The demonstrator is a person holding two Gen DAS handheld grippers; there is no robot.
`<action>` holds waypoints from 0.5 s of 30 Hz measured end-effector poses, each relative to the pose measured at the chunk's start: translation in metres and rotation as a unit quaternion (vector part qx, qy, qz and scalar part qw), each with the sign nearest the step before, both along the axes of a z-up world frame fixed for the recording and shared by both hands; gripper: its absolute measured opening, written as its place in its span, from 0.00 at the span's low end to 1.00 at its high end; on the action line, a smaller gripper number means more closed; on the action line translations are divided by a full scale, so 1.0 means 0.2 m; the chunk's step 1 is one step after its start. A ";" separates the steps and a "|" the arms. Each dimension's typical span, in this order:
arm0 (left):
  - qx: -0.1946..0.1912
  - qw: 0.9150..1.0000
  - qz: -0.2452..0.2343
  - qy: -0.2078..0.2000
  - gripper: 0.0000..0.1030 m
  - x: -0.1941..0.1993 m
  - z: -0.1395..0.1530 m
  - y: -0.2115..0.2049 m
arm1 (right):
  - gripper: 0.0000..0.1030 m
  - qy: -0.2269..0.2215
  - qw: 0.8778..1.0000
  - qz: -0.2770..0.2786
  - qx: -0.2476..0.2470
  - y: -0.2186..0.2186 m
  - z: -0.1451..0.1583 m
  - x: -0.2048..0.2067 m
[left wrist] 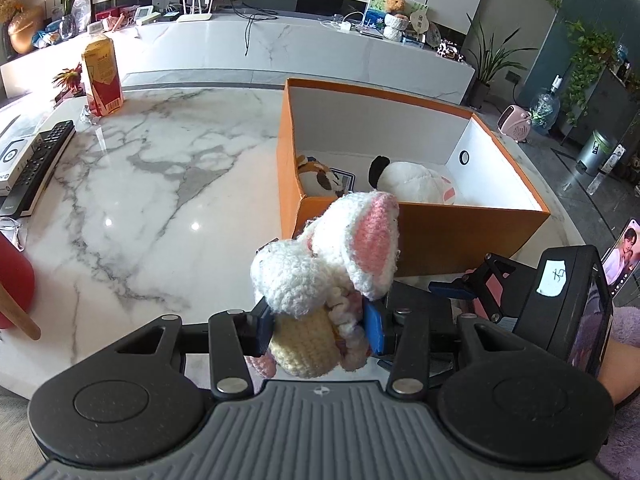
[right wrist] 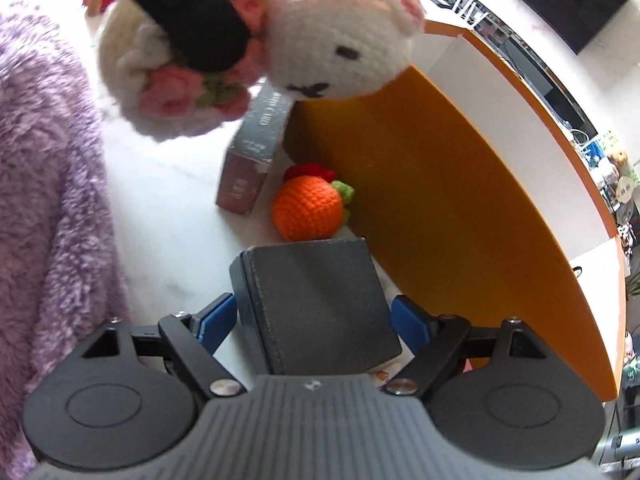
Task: Organize objects
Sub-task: 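Grasp the dark grey gift box with the right tool while the left tool holds the bunny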
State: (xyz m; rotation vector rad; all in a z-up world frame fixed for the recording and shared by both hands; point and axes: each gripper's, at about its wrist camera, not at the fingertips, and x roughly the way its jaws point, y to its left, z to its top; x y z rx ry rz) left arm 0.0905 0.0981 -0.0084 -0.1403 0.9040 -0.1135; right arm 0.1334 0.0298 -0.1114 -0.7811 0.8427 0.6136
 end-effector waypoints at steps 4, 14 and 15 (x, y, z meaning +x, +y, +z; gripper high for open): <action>0.002 1.000 0.001 0.000 0.51 -0.01 0.01 0.00 | 0.78 0.002 1.000 -0.008 0.000 -0.01 0.01 0.01; 0.009 1.000 0.000 -0.010 0.51 -0.04 0.06 -0.02 | 0.43 0.035 0.992 -0.077 0.091 -0.13 0.23 0.08; 0.009 1.000 -0.002 -0.014 0.51 -0.04 0.07 -0.02 | 0.39 0.034 0.991 -0.086 0.100 -0.15 0.26 0.08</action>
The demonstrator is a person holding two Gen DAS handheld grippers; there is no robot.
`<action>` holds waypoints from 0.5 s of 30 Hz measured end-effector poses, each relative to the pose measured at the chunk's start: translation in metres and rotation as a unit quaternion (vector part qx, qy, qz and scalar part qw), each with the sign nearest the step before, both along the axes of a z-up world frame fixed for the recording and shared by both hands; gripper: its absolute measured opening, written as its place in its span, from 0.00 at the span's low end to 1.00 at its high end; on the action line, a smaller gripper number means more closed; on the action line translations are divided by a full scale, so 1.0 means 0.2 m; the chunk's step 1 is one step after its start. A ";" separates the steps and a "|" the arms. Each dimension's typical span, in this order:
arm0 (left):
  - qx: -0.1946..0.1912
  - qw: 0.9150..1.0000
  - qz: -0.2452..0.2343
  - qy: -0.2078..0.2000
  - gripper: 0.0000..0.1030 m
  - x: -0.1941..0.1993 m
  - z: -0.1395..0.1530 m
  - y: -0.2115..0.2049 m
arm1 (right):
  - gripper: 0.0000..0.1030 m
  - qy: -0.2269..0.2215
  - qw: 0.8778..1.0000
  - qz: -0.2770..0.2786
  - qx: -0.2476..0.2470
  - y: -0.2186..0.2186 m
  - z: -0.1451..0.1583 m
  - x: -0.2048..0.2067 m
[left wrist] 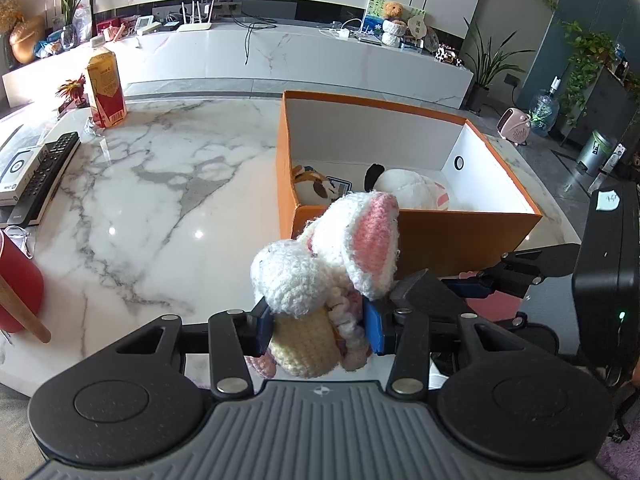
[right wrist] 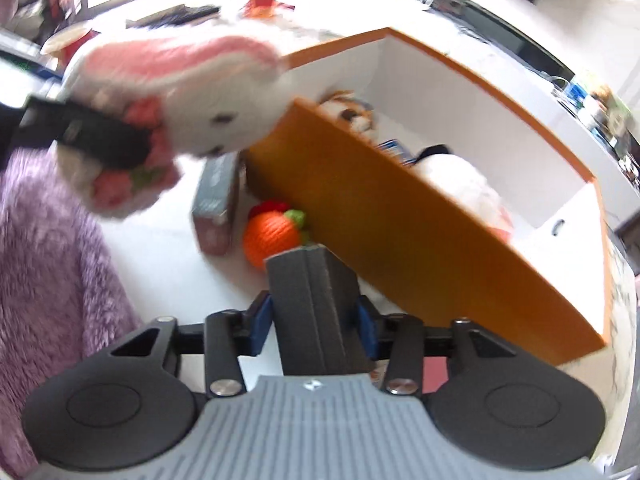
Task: Organize objects
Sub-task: 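Grasp the dark grey gift box with the right tool while the left tool holds the bunny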
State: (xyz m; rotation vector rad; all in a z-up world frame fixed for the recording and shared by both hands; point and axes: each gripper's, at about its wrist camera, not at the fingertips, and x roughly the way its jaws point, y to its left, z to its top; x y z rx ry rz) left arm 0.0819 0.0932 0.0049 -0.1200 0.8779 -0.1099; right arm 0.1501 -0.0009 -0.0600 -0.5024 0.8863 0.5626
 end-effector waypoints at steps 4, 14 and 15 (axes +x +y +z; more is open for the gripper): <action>-0.001 1.000 -0.003 -0.006 0.51 -0.02 0.03 -0.02 | 0.37 0.009 0.998 -0.035 0.052 -0.09 0.11 0.02; -0.027 0.999 -0.027 -0.031 0.51 0.01 0.15 -0.12 | 0.37 -0.005 0.988 -0.083 0.132 -0.32 0.33 -0.06; -0.028 0.999 -0.030 -0.033 0.51 0.02 0.16 -0.13 | 0.37 -0.009 0.986 -0.087 0.141 -0.33 0.35 -0.06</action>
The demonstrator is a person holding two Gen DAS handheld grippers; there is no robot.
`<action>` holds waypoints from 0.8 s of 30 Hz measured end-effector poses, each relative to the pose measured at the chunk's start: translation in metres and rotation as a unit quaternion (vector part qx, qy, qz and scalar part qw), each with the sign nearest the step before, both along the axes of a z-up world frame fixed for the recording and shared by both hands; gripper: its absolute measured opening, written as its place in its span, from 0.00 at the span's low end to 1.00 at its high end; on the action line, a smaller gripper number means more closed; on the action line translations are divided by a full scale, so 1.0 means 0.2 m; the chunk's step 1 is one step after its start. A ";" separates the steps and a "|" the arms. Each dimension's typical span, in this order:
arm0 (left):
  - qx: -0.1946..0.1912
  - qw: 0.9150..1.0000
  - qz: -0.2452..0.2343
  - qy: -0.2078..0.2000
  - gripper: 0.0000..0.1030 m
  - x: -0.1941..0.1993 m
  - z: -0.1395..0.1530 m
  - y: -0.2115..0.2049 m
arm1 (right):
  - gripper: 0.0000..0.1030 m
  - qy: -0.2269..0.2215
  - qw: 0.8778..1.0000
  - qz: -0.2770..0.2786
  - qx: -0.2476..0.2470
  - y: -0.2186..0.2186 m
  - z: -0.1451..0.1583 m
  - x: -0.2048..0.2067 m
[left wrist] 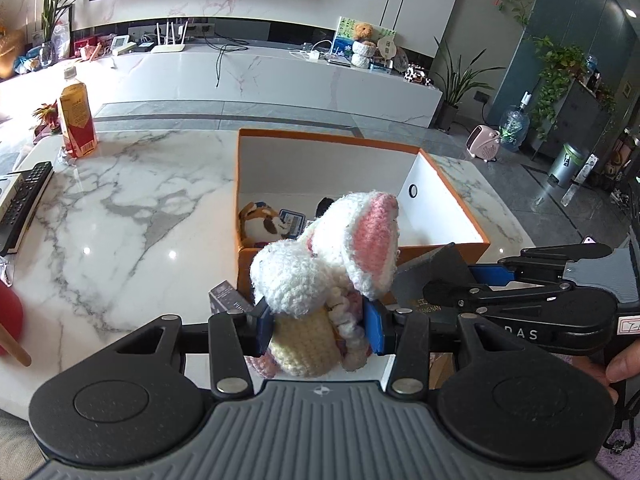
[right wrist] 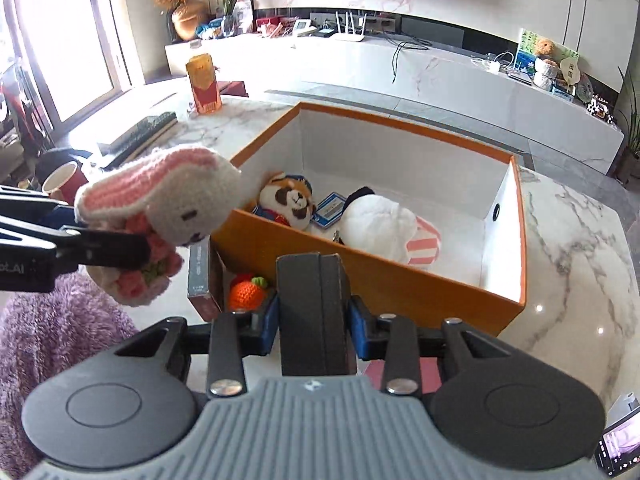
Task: Organize objects
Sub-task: 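Grasp the dark grey gift box with the right tool while the left tool holds the bunny, then carry the bunny and grey gift box over the orange box with both tools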
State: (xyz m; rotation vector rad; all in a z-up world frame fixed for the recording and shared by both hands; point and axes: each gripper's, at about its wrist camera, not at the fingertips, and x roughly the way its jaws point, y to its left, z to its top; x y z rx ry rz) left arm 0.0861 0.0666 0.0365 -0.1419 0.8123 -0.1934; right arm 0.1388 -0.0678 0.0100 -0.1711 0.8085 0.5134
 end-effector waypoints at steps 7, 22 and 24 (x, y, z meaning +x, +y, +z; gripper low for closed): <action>-0.025 0.999 -0.018 -0.015 0.51 0.15 0.06 -0.09 | 0.37 -0.031 0.997 -0.044 0.059 -0.18 0.19 0.03; -0.100 0.995 0.000 0.031 0.51 0.67 -0.09 -0.29 | 0.37 -0.036 0.976 -0.167 0.135 -0.40 0.23 0.37; -0.101 0.994 0.008 0.047 0.51 0.72 -0.16 -0.31 | 0.37 -0.031 0.975 -0.173 0.139 -0.41 0.21 0.41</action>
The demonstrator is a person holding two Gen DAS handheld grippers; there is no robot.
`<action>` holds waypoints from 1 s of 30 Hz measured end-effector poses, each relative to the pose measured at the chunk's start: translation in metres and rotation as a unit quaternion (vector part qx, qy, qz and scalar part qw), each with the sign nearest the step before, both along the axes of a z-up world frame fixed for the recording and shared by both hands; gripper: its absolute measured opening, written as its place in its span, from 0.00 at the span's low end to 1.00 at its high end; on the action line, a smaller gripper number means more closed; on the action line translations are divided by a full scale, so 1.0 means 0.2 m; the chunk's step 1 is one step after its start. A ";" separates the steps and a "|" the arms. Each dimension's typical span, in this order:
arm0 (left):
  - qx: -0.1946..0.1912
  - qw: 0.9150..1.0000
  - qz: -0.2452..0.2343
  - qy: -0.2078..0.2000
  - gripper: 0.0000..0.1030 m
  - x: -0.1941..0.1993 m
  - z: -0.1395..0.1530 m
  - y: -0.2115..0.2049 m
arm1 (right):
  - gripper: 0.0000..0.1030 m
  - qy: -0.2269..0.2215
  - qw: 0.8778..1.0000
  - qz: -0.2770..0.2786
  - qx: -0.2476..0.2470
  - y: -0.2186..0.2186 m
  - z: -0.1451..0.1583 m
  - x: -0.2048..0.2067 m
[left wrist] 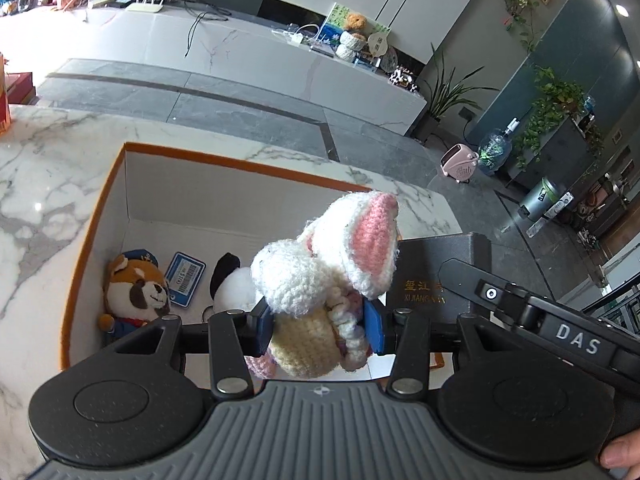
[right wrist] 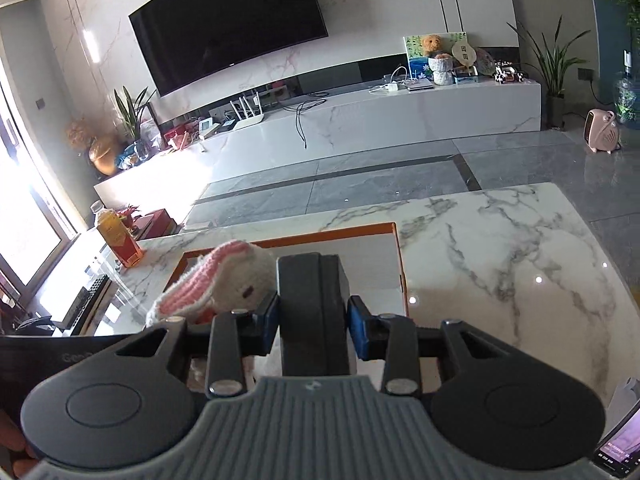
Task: Organize objects
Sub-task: 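Carry the bunny and grey gift box over the orange box with both tools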
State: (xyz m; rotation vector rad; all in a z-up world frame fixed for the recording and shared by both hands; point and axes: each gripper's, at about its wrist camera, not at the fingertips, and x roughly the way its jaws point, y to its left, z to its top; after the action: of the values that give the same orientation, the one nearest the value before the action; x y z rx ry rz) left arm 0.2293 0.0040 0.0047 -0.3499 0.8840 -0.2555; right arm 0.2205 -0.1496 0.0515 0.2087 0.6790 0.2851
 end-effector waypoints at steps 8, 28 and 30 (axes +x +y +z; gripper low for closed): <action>-0.024 0.998 0.008 0.064 0.51 0.09 -0.22 -0.05 | 0.37 0.033 0.999 -0.007 0.013 -0.03 -0.12 0.12; -0.011 0.991 -0.055 0.124 0.62 0.12 -0.33 -0.12 | 0.37 0.033 0.999 -0.030 0.003 -0.08 -0.16 0.22; -0.011 0.991 -0.060 0.115 0.65 0.11 -0.30 -0.11 | 0.37 0.035 0.999 -0.026 0.002 -0.07 -0.17 0.23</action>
State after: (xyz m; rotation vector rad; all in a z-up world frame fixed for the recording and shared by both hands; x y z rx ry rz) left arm 0.2505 -0.0170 -0.0561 -0.3520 1.1326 -0.3399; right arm 0.2662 -0.1636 0.0184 0.2400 0.7409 0.2307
